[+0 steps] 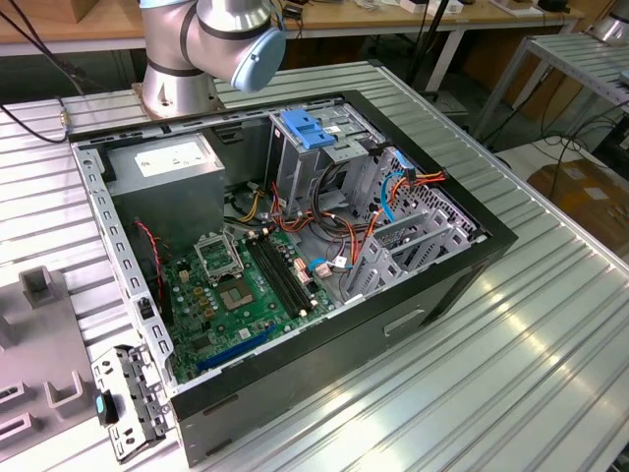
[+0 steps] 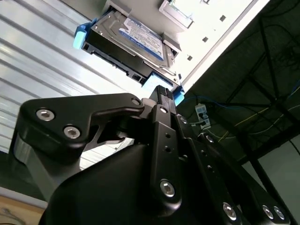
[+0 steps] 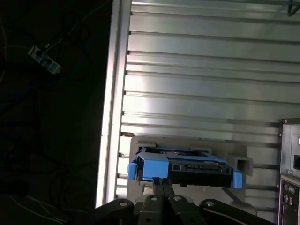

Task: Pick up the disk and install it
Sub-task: 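Pick up the disk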

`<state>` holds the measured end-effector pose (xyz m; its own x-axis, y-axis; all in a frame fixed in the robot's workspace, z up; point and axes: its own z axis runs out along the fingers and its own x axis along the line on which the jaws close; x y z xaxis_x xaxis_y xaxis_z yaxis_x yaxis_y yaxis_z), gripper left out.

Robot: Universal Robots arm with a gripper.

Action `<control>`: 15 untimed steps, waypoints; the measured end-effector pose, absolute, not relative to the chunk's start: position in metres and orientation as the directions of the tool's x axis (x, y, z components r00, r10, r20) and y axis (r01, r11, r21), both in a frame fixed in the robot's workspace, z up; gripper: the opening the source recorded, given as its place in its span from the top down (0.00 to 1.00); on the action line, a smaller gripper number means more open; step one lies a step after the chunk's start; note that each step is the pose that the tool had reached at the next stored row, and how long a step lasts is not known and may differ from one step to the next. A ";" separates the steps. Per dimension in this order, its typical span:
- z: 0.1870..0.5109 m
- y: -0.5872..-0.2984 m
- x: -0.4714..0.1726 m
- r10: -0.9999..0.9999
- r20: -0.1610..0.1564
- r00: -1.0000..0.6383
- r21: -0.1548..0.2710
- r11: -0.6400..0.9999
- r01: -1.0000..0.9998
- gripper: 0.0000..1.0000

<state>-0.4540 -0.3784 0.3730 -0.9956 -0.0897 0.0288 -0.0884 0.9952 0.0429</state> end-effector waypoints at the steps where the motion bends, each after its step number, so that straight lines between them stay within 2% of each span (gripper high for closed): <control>1: 0.373 -0.378 -0.454 -0.103 0.029 -0.994 0.043 0.994 -0.102 0.89; 15: 0.373 -0.378 -0.454 -0.406 0.029 -0.913 0.043 0.913 -0.405 0.89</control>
